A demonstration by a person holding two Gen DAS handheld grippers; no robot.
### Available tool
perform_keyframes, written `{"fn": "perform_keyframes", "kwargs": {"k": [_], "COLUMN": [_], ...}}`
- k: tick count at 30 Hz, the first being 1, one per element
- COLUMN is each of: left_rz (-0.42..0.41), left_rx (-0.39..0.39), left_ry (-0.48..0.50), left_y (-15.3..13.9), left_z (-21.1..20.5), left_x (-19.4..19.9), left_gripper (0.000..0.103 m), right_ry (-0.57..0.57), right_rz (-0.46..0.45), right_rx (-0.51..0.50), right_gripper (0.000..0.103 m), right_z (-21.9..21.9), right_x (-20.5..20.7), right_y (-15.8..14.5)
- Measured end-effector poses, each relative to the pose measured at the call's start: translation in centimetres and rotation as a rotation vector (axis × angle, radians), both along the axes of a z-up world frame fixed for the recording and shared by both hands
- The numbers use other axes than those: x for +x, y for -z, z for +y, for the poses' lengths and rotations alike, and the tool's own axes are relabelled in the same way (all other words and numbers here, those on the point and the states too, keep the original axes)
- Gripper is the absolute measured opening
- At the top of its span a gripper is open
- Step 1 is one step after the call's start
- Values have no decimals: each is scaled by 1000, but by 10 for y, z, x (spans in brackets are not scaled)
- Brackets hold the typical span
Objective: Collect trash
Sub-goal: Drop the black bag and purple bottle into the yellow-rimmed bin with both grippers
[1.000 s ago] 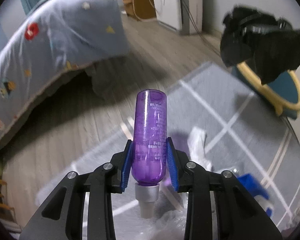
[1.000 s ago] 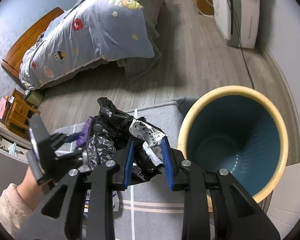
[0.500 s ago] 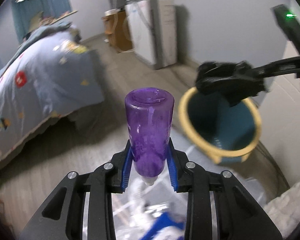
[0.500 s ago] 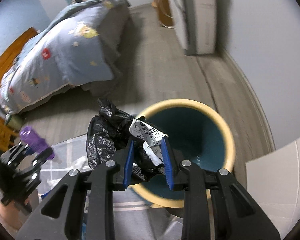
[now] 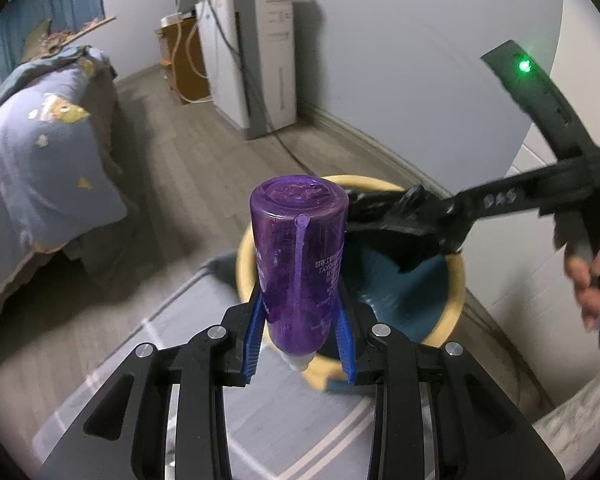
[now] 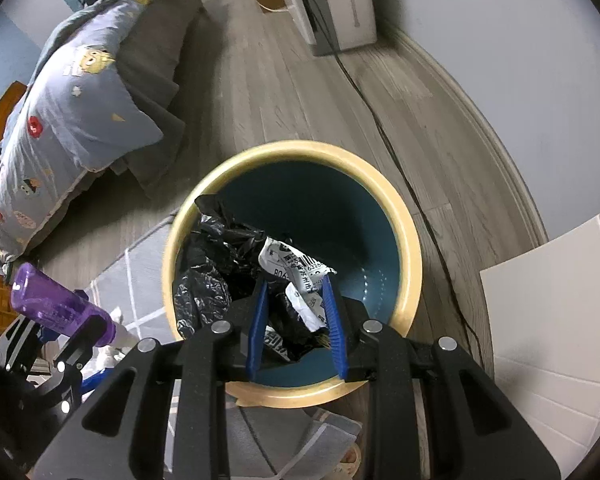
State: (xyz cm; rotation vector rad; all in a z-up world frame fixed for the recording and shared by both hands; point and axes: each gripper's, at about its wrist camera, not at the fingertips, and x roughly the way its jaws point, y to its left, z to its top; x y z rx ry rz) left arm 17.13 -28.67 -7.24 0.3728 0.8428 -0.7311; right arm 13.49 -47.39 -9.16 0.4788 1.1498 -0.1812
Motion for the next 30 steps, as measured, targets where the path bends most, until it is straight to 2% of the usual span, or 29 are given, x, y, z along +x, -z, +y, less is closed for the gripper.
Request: {"fn": "perform_keyframes", "kwargs": {"k": [7,10,12,14,19,23,25,27,30], "left_rz": [14,29,36,47,72,88,78,66,55], "left_rx": [81,113,123,128,152,178,181,170,168], "left_ry": [34,33,34,36,35,23,17,12,8], "left_y": [29,42,49,53,65,77,77,74,69], "left_z": [-41,-49,-52,-54,-56,-60,-61,-60,-57], "left_x": [2,5,6,7,11,13,12,11,12], "left_gripper": [33,33,33,33,33,34,46,54,57], "right_ry": [24,49,67,96,169,182,177,174,168], "right_rz": [53,71,69,61,53,65,63,59,58], "right_rx": [67,84,93,86,83,86,89,84,78], "right_gripper": [27,34,35,54,63,64,64,66,68], "right_z": [-2,-6,-10,-16,-31,-35,-35,-33,-33], "right_x": [7,9,9,8,2,1,2,3,3], "right_y": [33,41,42,41,41,44,44,43,42]}}
